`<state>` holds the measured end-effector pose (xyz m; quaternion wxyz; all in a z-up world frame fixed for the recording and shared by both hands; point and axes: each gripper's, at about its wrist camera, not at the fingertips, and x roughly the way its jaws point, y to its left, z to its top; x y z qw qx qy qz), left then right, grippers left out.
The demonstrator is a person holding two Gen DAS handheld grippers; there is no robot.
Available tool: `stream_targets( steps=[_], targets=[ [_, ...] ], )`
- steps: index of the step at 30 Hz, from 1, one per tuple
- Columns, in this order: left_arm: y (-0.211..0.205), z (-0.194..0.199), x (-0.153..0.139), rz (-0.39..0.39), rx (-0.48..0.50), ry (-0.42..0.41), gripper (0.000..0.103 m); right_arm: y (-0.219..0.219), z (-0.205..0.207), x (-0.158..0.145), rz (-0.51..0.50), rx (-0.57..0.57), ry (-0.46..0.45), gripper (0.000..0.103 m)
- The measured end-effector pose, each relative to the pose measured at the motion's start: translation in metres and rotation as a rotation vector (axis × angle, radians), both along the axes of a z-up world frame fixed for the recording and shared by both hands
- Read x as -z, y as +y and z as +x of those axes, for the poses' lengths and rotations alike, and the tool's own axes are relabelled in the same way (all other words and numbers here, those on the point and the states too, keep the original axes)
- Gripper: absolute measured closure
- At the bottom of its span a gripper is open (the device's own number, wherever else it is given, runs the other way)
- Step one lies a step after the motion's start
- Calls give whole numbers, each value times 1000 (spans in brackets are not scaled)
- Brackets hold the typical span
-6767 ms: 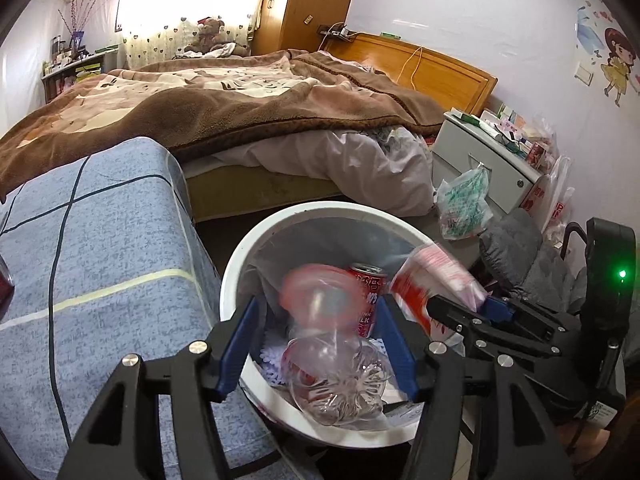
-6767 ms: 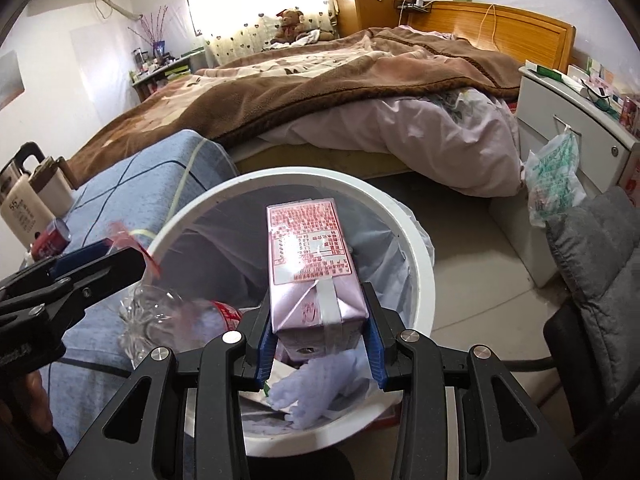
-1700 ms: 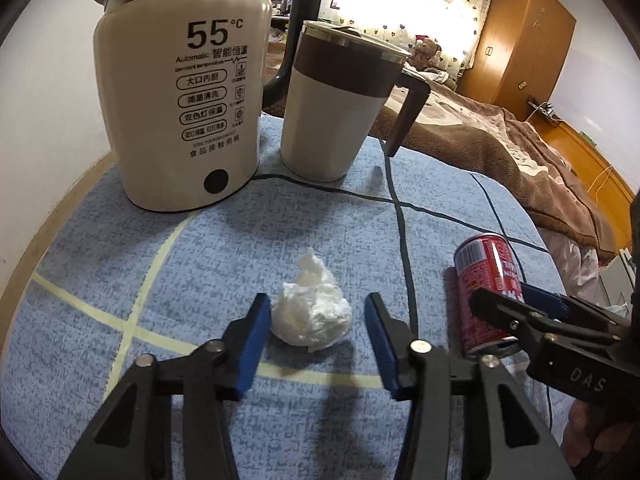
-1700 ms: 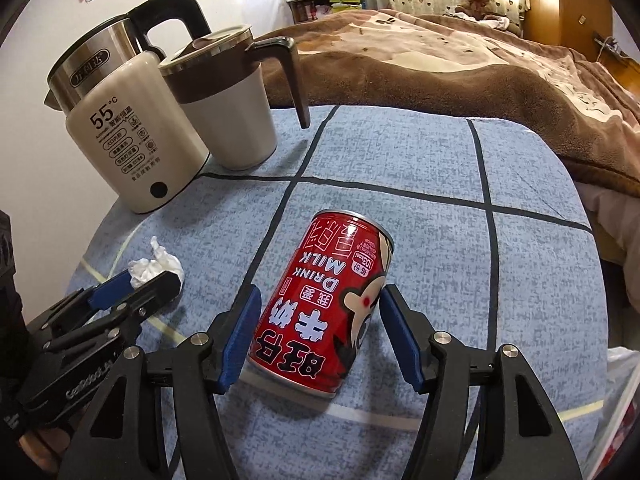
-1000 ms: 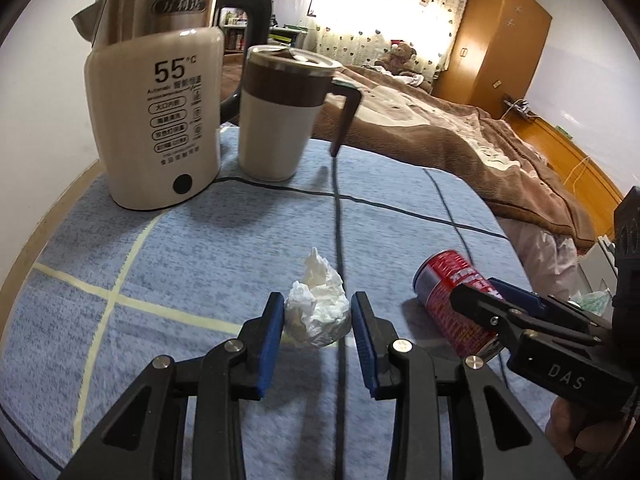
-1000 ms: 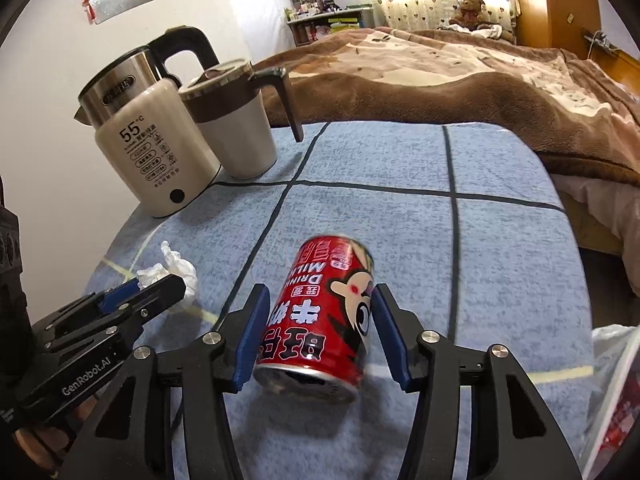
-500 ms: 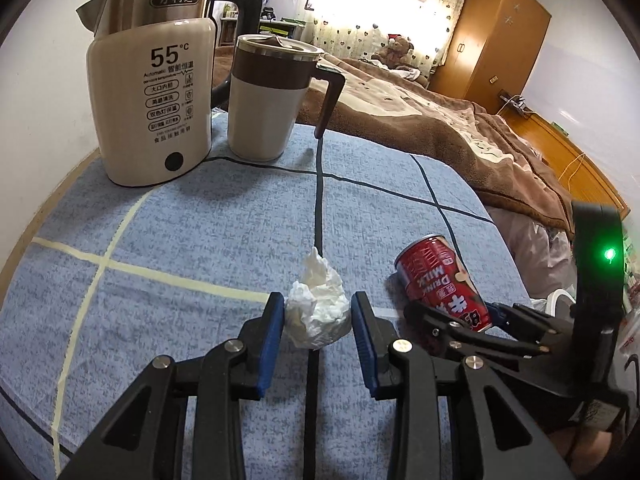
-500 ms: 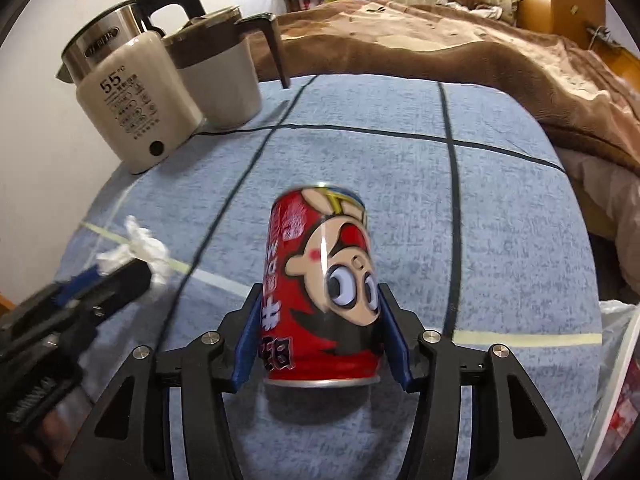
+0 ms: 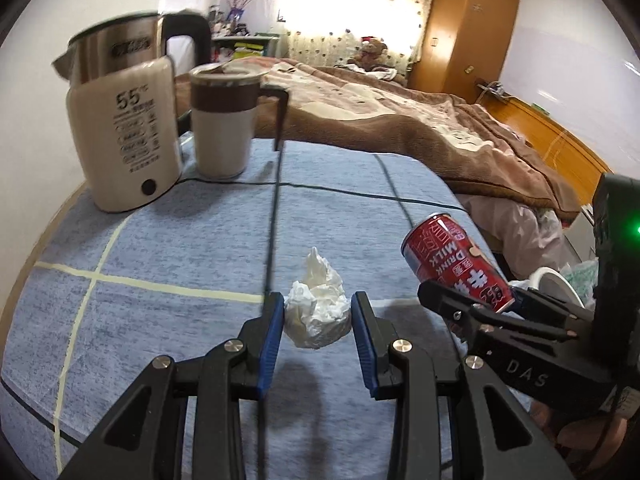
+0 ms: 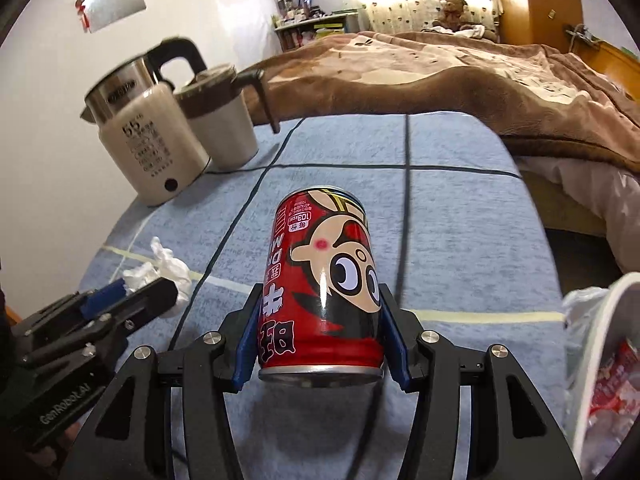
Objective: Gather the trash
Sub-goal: 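Carry the tissue and red can over the wastebasket and open both tools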
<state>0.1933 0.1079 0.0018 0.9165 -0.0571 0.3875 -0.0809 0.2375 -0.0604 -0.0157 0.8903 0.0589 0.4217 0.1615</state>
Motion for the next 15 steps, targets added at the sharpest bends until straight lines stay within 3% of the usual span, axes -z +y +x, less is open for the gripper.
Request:
stream_targets(
  steps=[15],
  targets=[
    [-87,-30,-37,-16,182,-89,67,-108,-61,-39,20,155,-66,50]
  ],
)
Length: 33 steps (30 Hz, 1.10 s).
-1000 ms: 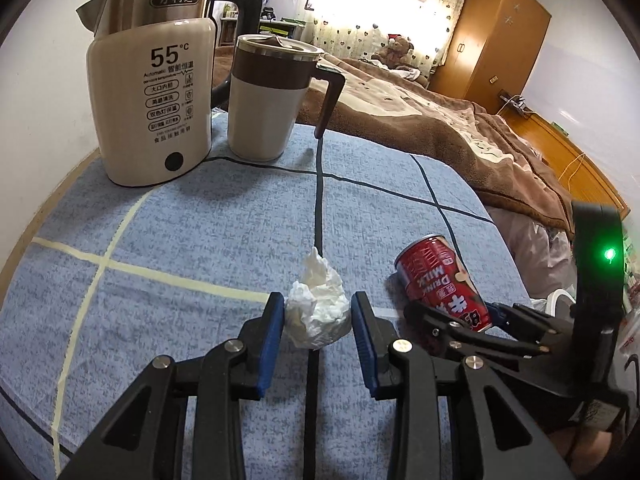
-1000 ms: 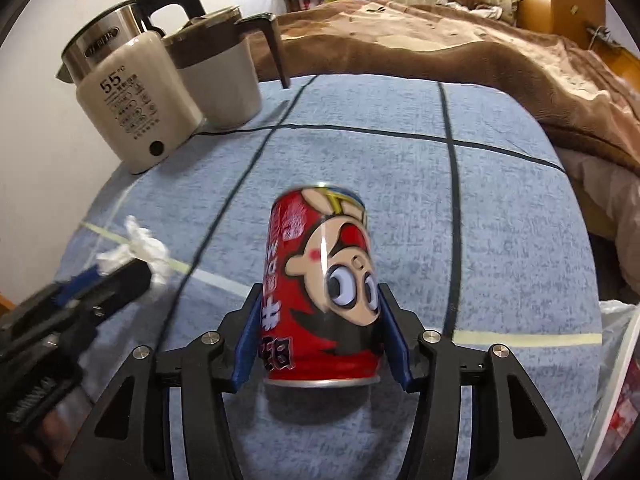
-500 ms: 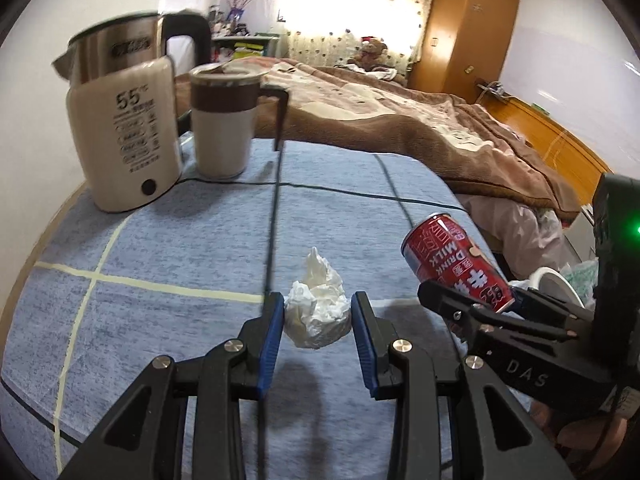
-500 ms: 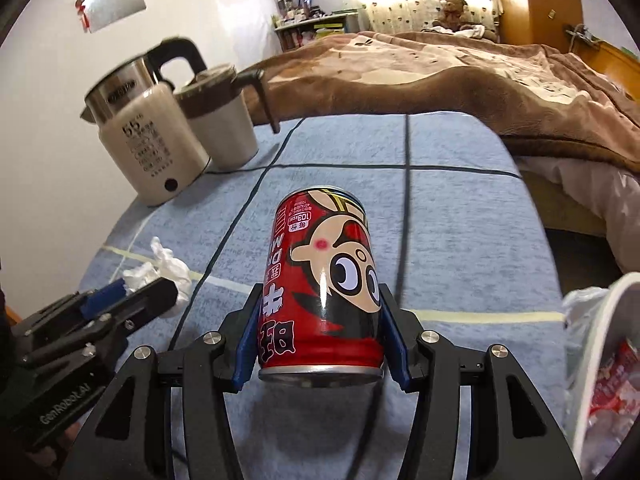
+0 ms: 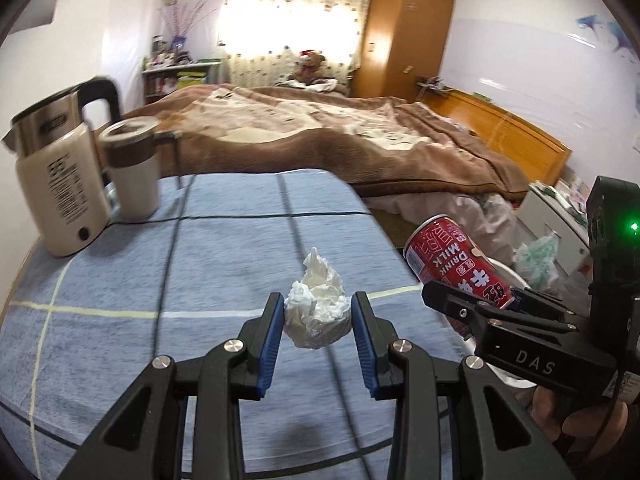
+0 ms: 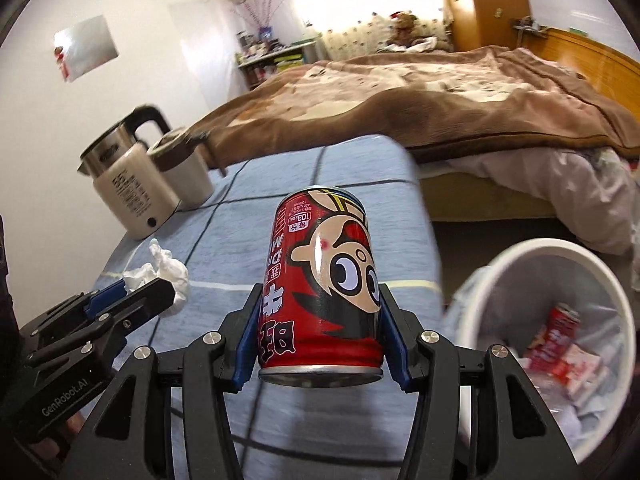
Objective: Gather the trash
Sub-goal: 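Carry the tissue and red can over the wastebasket and open both tools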
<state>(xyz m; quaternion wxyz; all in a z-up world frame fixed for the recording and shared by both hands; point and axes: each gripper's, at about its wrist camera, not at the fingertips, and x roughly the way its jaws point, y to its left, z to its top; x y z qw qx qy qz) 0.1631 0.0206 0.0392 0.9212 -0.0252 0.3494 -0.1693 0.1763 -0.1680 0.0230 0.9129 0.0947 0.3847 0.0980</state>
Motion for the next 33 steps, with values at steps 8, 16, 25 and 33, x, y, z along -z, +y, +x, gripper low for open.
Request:
stream_targets(
  steps=[8,16,25,33],
  targets=[
    [-72,-1,-1,-28,139,9,67,-87,-34,-14,-46,147,-24,50],
    [-135,-3,2,-24,246,29,67,-156,-56,-10,-55,285,-9,50],
    [-187,-6,12,1,321,63,67,-190,-64,14,-68,320,69,50],
    [-209,3,26,29,321,111,62,-201,-56,39,-84,305,137,49]
  ],
)
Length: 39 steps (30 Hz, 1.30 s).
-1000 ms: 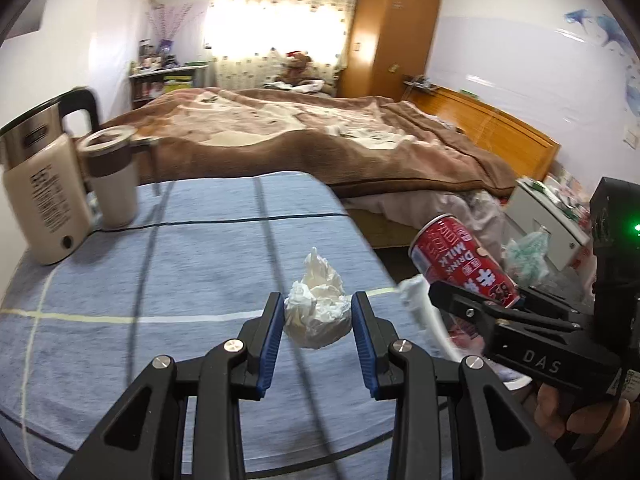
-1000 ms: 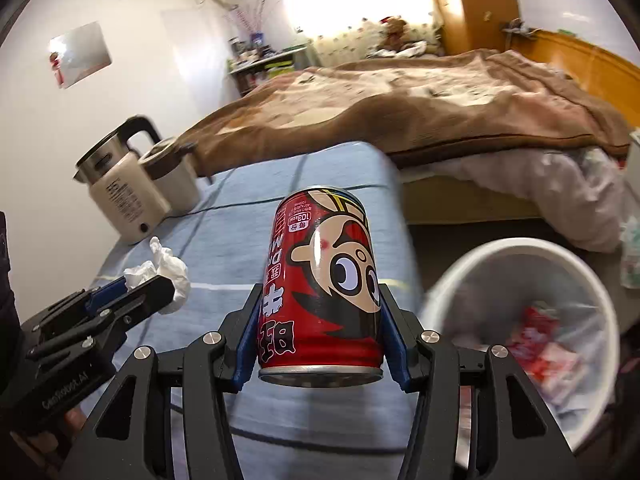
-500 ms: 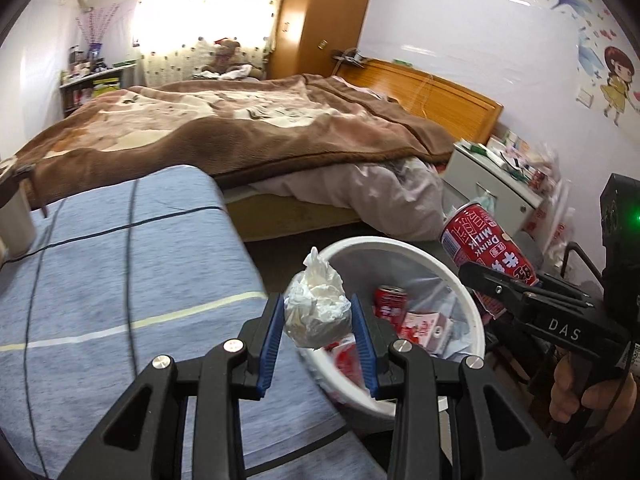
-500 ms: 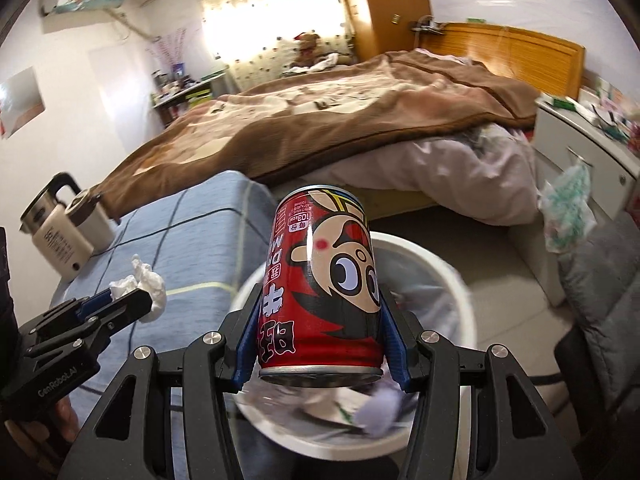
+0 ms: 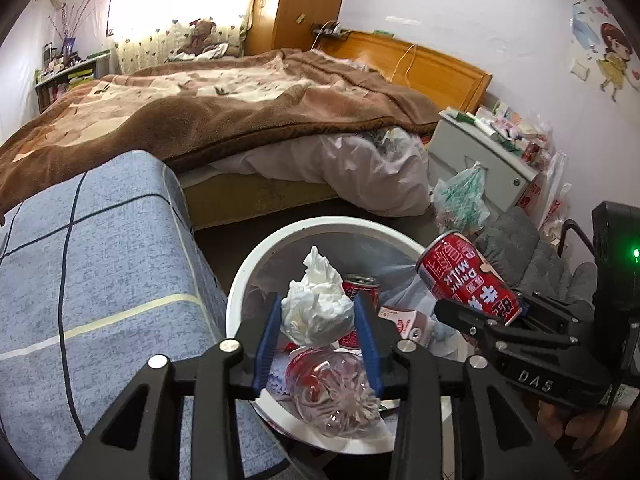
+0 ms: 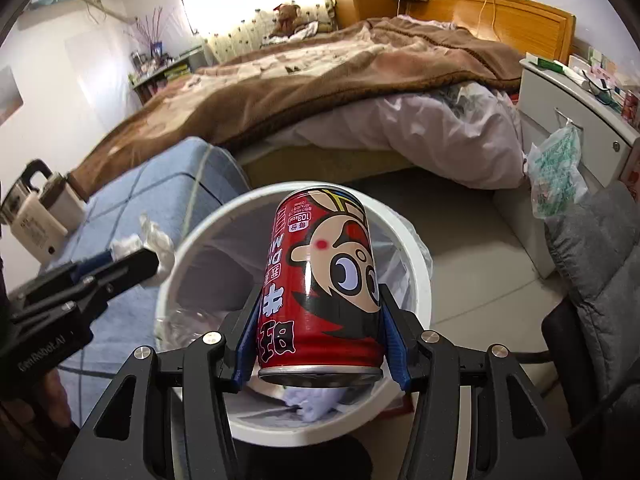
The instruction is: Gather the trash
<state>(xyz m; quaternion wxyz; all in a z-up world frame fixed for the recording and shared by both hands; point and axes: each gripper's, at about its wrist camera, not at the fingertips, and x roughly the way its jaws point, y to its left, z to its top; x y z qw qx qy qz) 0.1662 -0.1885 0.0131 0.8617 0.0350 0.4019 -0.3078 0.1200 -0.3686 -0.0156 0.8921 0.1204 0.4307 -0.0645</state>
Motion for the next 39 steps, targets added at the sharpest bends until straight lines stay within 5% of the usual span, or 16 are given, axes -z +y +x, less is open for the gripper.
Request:
stream_targets(
  steps=[5,31,39],
  targets=[
    [-2,4,5,13,-24,2,40,0,9,13,-37,-10,44,49],
    [18,-19,-1,-1,-70,-25,28,16,-22,-8,-5,60,-64,43],
    [34,-52,-8,19,-120,-119,28,40,-58,-15,-78,92,-138,43]
  ],
)
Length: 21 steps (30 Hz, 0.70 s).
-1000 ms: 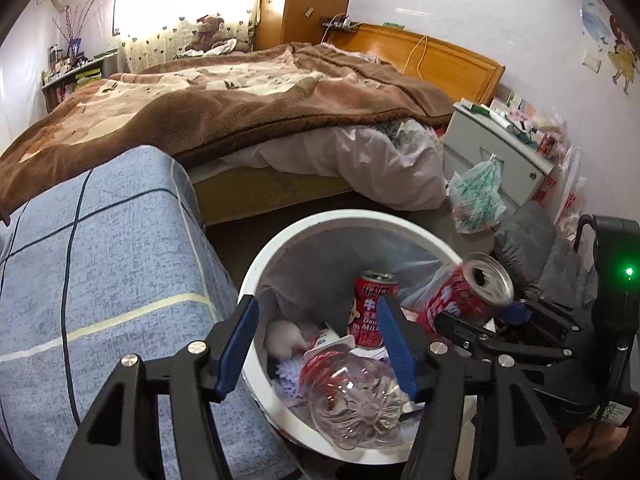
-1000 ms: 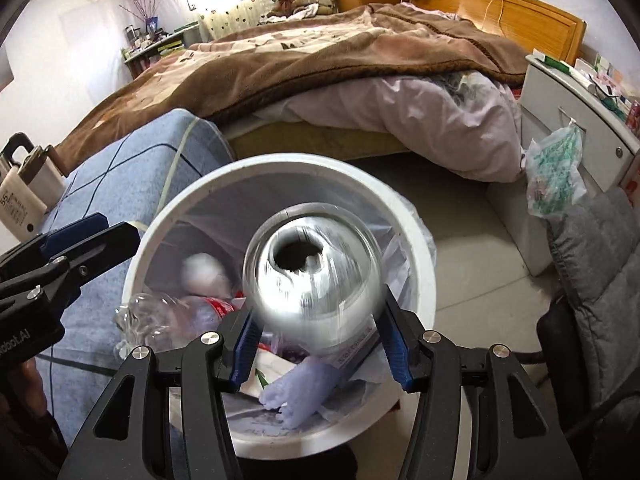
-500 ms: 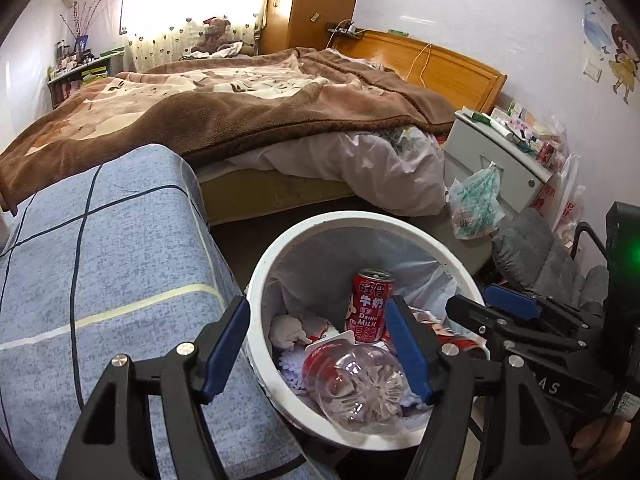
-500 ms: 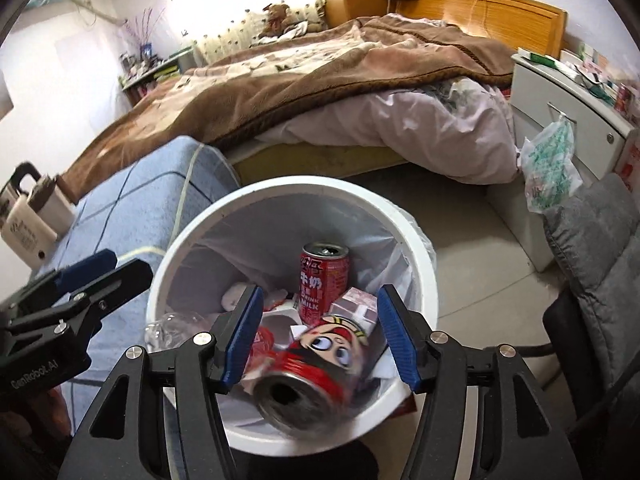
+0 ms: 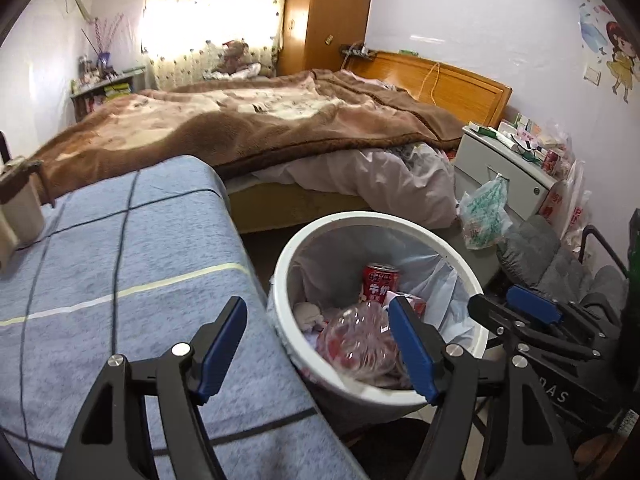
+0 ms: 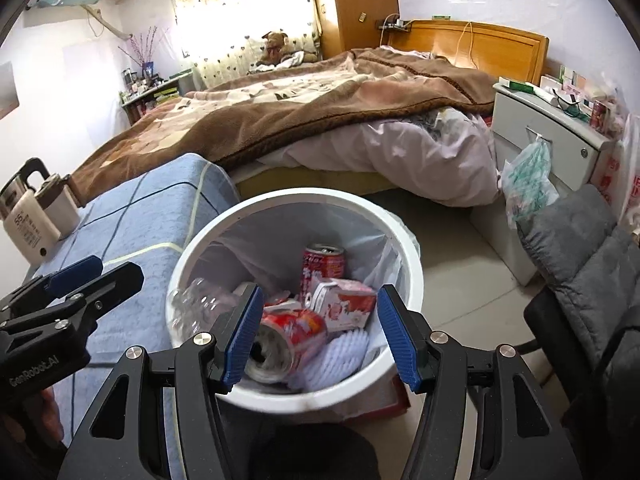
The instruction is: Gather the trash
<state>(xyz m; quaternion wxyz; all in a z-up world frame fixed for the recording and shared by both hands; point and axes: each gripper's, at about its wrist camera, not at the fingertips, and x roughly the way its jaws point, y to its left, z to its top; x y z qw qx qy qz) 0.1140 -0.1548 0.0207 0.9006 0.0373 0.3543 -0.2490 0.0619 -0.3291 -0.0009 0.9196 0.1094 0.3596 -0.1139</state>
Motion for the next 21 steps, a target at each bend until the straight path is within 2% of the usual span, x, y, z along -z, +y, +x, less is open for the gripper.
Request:
stream_targets(
  steps=[3,7,11,16,21],
  targets=[
    [5,-13,0,13,-19,-22,28,8,-14,0,-38,22,-16,43],
    [10,-31,1,39,-49,-63,28,14,-31,3,-26,36,-34,43],
    [13,-44,6,30,-59,-60,28,20,-45,6,-39,42,-46,43],
    [9,-57,14,72,-68,-76,28,23,-56,9,-35,49,-47,43],
    [12,-63,12,50,-69,-81,28,23,-61,9,-19,45,-70,43]
  ],
)
